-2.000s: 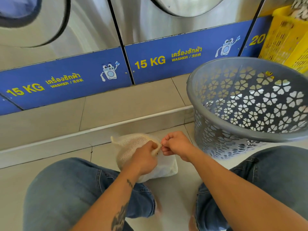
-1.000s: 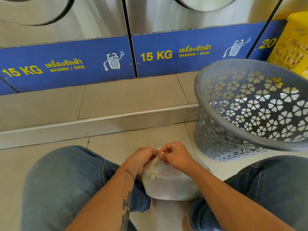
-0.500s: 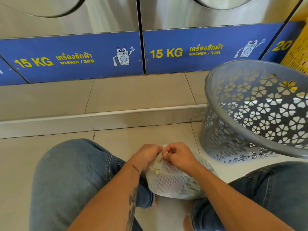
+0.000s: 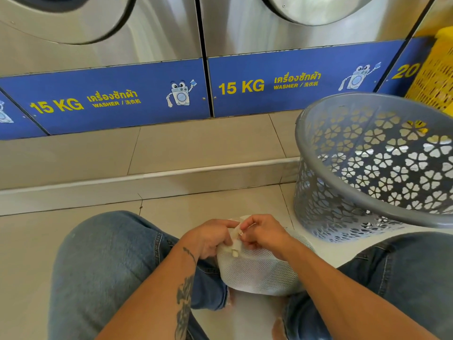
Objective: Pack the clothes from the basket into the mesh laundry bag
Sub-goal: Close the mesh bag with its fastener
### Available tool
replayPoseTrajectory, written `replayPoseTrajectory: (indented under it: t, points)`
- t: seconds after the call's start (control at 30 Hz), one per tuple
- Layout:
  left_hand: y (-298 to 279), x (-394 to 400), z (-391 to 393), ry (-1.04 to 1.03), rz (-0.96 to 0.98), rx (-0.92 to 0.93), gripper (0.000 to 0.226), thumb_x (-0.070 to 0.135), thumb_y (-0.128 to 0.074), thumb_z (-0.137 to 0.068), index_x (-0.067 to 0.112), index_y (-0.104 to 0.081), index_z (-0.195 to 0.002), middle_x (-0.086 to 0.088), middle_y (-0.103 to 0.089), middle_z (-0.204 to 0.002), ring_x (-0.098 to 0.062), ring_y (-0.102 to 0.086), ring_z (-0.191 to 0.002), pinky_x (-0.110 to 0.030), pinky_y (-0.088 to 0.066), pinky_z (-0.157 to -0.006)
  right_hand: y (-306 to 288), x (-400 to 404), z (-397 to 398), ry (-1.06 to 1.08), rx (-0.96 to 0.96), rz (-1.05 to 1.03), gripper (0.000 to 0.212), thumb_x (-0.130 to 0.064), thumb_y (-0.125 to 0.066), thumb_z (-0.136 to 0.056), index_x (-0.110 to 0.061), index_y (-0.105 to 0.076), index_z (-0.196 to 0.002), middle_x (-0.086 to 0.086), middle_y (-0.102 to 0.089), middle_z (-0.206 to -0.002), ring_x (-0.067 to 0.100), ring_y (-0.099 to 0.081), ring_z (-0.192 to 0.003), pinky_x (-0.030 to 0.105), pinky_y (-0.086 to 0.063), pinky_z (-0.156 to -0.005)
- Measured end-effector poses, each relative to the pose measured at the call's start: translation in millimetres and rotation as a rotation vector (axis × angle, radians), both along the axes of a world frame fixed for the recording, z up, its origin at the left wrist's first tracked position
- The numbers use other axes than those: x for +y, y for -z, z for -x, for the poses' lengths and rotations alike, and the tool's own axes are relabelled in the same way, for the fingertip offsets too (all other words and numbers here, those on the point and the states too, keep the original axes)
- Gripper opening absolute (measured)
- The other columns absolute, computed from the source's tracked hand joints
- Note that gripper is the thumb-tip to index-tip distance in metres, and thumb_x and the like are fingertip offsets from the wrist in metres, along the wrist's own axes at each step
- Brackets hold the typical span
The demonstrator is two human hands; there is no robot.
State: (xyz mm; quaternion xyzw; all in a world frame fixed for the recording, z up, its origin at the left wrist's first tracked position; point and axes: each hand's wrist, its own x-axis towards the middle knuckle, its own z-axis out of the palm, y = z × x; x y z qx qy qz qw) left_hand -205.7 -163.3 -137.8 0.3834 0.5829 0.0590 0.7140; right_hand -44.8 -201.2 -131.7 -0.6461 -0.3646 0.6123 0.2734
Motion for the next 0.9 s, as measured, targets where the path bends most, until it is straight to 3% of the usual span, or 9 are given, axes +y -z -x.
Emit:
replayPoseTrajectory:
  t: [0.17, 0.3, 0.5, 0.7, 0.9]
  points:
    - [3, -1, -3, -0.02, -0.036, 0.029, 0.06, -0.023, -0.052, -0.074, 0.018, -0.069, -0.115, -0.015, -0.068, -0.118, -0.034, -0.062, -0.112, -0.051, -0.052, -0.095, 1, -2, -2, -0.046, -0.19, -0.057, 0.021, 0.007, -0.076, -0.072, -0.013, -0.071, -0.076, 0.0, -0.069, -0.072, 0.013, -0.061, -0.061, 0.023, -0.049, -0.052]
    - [-4, -4, -5, 0.003, -0.086, 0.037, 0.055, -0.019, -0.056, -0.077, 0.022, -0.069, -0.111, -0.014, -0.07, -0.114, -0.032, -0.063, -0.109, -0.046, -0.055, -0.09, 3, -3, -3, 0.005, -0.152, -0.077, 0.021, 0.008, -0.076, -0.072, -0.012, -0.073, -0.074, 0.003, -0.071, -0.072, 0.014, -0.063, -0.061, 0.024, -0.05, -0.054]
    - [-4, -4, -2, 0.025, -0.11, 0.074, 0.053, -0.016, -0.061, -0.074, 0.024, -0.071, -0.107, -0.015, -0.07, -0.113, -0.033, -0.064, -0.107, -0.055, -0.055, -0.087, 12, -4, 3, 0.034, -0.193, -0.136, 0.025, 0.005, -0.082, -0.067, -0.019, -0.075, -0.066, 0.0, -0.077, -0.077, 0.02, -0.074, -0.08, 0.037, -0.062, -0.08]
    - [1, -6, -5, -0.012, -0.183, 0.095, 0.049, -0.013, -0.066, -0.074, 0.028, -0.068, -0.1, -0.012, -0.069, -0.111, -0.029, -0.064, -0.106, -0.048, -0.055, -0.091, 12, -2, 1, -0.021, -0.198, -0.197, 0.023, 0.009, -0.071, -0.078, -0.014, -0.075, -0.075, 0.001, -0.072, -0.067, 0.015, -0.07, -0.063, 0.032, -0.062, -0.069]
    - [-1, -7, -5, -0.015, -0.183, 0.092, 0.048, -0.014, -0.064, -0.076, 0.028, -0.068, -0.099, -0.012, -0.07, -0.11, -0.029, -0.065, -0.105, -0.043, -0.057, -0.085, 17, -4, 5, -0.043, -0.286, -0.259, 0.028, 0.009, -0.069, -0.076, -0.019, -0.072, -0.075, -0.008, -0.068, -0.067, 0.005, -0.064, -0.062, 0.02, -0.055, -0.061]
